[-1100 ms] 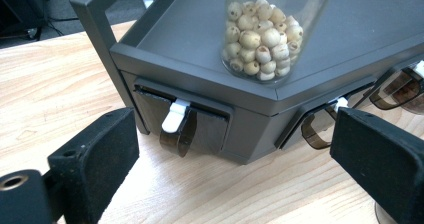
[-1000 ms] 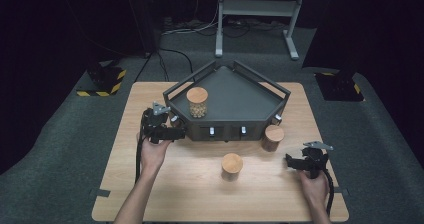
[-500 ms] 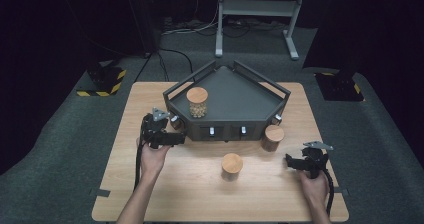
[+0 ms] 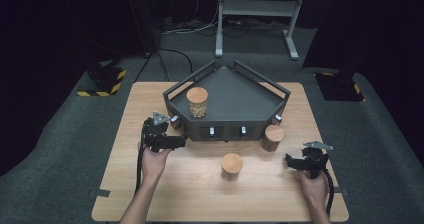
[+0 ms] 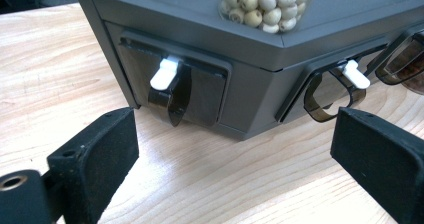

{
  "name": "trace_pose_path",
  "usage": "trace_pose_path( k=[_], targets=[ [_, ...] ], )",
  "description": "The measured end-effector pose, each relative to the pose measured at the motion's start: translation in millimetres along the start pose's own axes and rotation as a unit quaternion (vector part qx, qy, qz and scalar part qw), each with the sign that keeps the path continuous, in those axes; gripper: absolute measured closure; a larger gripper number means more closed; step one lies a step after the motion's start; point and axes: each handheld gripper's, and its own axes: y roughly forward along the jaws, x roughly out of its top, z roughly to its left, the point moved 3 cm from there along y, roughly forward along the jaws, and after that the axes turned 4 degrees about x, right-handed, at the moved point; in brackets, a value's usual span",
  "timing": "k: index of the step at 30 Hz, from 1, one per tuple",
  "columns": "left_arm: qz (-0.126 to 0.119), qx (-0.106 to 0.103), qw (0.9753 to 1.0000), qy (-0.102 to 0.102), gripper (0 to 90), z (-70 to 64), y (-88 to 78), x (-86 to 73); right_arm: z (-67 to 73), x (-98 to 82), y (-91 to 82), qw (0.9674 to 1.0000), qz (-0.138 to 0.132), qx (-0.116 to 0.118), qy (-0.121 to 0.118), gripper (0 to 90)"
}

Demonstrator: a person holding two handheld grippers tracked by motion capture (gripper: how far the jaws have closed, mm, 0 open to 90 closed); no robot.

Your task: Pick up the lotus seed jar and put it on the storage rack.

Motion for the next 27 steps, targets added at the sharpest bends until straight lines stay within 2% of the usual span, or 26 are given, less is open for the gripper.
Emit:
trace_pose_path(
  k=[12,27],
  targets=[
    [0.005,-0.007,1.0000,-0.005,5.0,-1.9,7.0,-10.4,0.0,0.0,0.0,1.0000,0.000,0.000,0.000,0.0],
    [0.022,-0.005,0.9997,0.004,4.8,-10.1,19.0,-19.8,0.0,0.0,0.0,1.0000,0.000,0.000,0.000,0.0]
  ],
)
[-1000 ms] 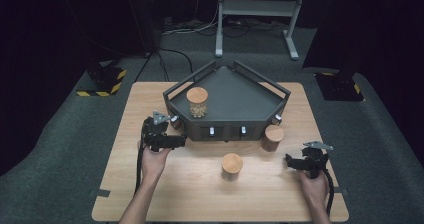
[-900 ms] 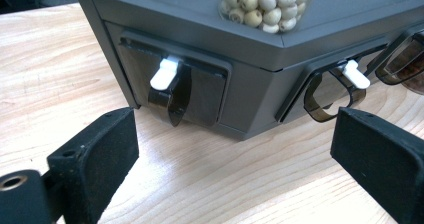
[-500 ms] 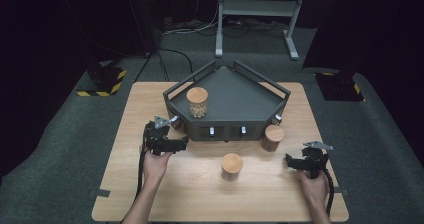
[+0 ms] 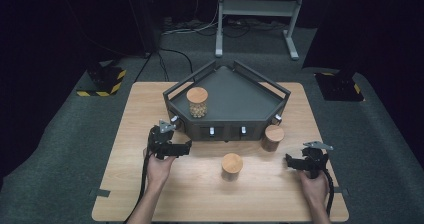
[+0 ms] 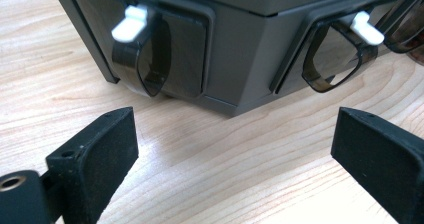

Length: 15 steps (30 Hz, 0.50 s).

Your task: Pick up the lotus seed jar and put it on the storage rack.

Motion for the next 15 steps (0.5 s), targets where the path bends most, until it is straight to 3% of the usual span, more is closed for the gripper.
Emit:
trace_pose_path(
  k=[15],
  targets=[
    [0.007,0.005,1.0000,0.003,4.5,-7.1,9.6,-6.1,0.0,0.0,0.0,1.0000,0.000,0.000,0.000,0.0]
  ],
)
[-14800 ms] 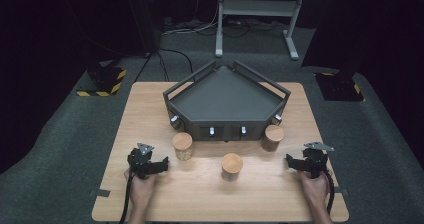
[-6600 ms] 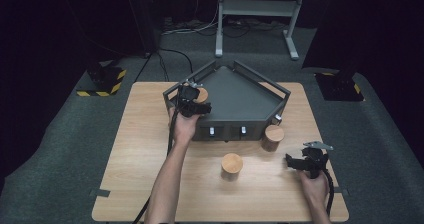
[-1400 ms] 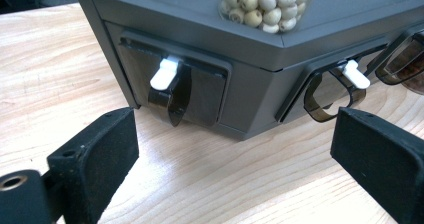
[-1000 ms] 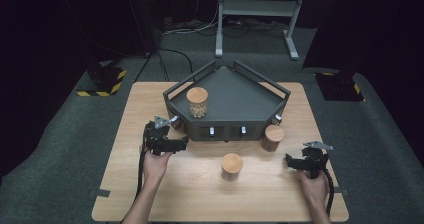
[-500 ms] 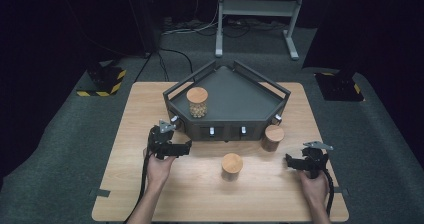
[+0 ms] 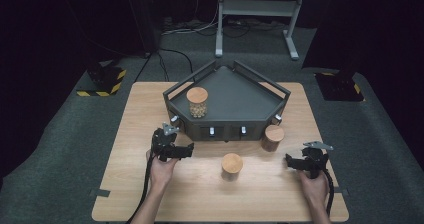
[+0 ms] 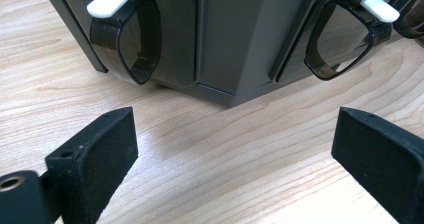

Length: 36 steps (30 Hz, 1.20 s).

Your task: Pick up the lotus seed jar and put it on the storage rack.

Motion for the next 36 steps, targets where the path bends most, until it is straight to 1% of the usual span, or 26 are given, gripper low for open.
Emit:
trace_pose_path(
  k=[12,17,21,24,27,31,36],
  targets=[
    [0.010,0.002,0.9999,0.004,4.1,-4.9,8.1,-4.7,0.0,0.0,0.0,1.0000,0.000,0.000,0.000,0.0],
    [0.018,0.002,0.9998,0.001,4.1,-5.9,13.6,-7.3,0.0,0.0,0.0,1.0000,0.000,0.000,0.000,0.0],
    [0.020,0.003,0.9998,-0.002,4.1,-6.9,17.1,-10.6,0.0,0.0,0.0,1.0000,0.000,0.000,0.000,0.0],
    [0.031,0.001,0.9995,-0.004,4.2,-6.7,21.6,-11.6,0.0,0.0,0.0,1.0000,0.000,0.000,0.000,0.0],
    [0.038,0.004,0.9993,-0.005,4.2,-7.3,25.3,-12.7,0.0,0.0,0.0,1.0000,0.000,0.000,0.000,0.0],
    [0.038,0.007,0.9992,-0.009,4.1,-8.3,29.5,-15.6,0.0,0.0,0.0,1.0000,0.000,0.000,0.000,0.0],
    [0.047,0.016,0.9988,-0.006,4.1,-11.1,36.6,-18.4,0.1,0.0,0.0,1.0000,0.000,0.000,0.000,0.0]
  ],
)
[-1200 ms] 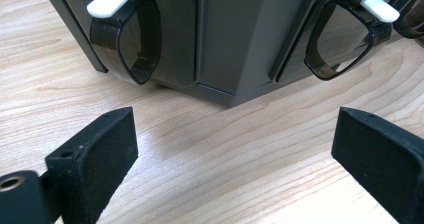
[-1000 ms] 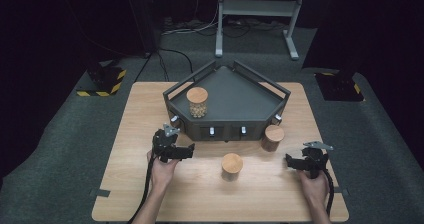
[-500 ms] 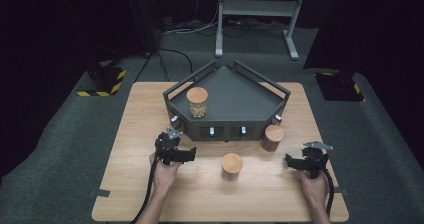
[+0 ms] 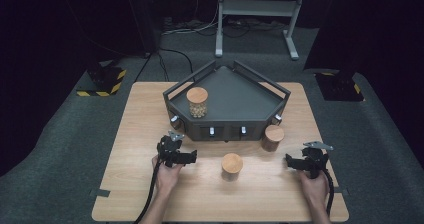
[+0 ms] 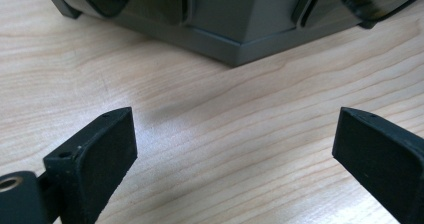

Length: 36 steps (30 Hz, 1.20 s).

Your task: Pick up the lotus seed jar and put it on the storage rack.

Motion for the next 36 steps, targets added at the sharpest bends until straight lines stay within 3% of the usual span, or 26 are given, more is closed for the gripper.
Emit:
trace_pose_path(
  k=[12,24,36],
  targets=[
    [0.012,0.013,0.9998,0.004,3.8,-6.7,14.3,-6.0,0.0,0.0,0.0,1.0000,0.000,0.000,0.000,0.0],
    [-0.004,0.015,0.9999,0.000,3.2,-9.4,20.2,-15.4,0.0,0.0,0.0,1.0000,0.000,0.000,0.000,0.0],
    [-0.022,0.026,0.9994,0.013,2.3,-14.5,20.7,-25.4,0.1,0.0,0.0,1.0000,0.000,0.000,0.000,0.0]
  ],
)
